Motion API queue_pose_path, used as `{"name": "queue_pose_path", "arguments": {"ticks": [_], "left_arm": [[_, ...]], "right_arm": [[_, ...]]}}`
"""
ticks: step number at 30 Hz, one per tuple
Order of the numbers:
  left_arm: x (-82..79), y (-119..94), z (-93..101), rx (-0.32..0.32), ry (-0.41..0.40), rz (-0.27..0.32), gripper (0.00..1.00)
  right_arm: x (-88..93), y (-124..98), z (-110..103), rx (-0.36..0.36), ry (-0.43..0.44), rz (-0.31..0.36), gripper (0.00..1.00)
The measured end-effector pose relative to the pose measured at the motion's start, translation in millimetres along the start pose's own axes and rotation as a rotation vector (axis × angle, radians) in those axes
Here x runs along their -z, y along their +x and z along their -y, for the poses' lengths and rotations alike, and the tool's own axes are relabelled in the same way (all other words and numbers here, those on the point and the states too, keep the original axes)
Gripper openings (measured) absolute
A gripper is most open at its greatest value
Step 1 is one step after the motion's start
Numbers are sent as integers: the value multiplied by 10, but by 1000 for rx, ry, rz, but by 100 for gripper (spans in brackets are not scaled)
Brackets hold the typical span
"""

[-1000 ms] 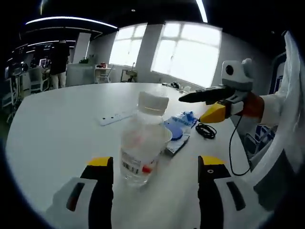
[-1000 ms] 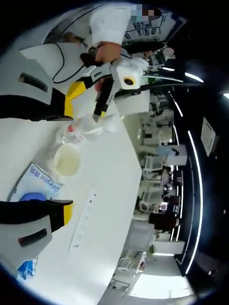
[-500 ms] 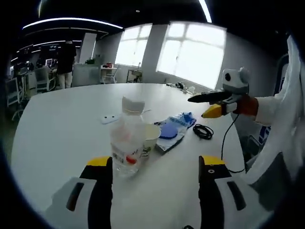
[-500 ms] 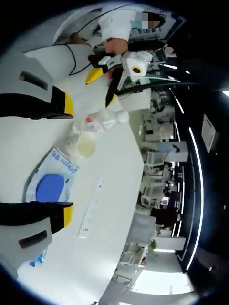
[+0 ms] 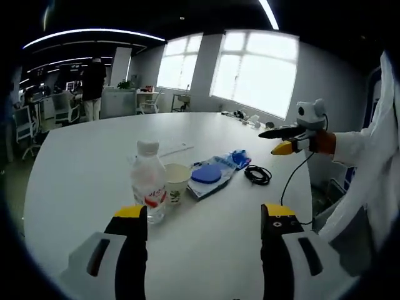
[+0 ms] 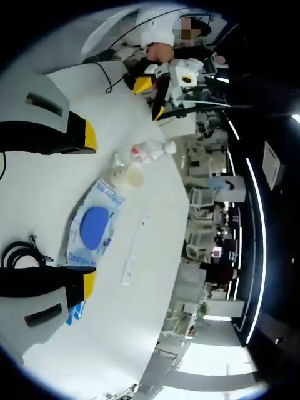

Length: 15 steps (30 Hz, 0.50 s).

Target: Arrange the tabletop items into an orderly group along one side of the table until the central work area is clear of visible clutter.

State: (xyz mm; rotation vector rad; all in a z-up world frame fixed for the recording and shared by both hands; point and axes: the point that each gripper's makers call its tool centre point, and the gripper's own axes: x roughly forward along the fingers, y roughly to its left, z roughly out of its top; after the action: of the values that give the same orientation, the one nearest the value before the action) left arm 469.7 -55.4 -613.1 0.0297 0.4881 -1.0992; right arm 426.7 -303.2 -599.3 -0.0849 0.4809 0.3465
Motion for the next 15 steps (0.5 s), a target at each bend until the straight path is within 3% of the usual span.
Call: {"name": "queue_pose_path", "arguments": {"ticks": [15], "left_arm": [[-19, -149, 573, -26, 14, 18, 75]], "right_arm": [[471, -1002, 320, 81, 30, -17, 73]]}}
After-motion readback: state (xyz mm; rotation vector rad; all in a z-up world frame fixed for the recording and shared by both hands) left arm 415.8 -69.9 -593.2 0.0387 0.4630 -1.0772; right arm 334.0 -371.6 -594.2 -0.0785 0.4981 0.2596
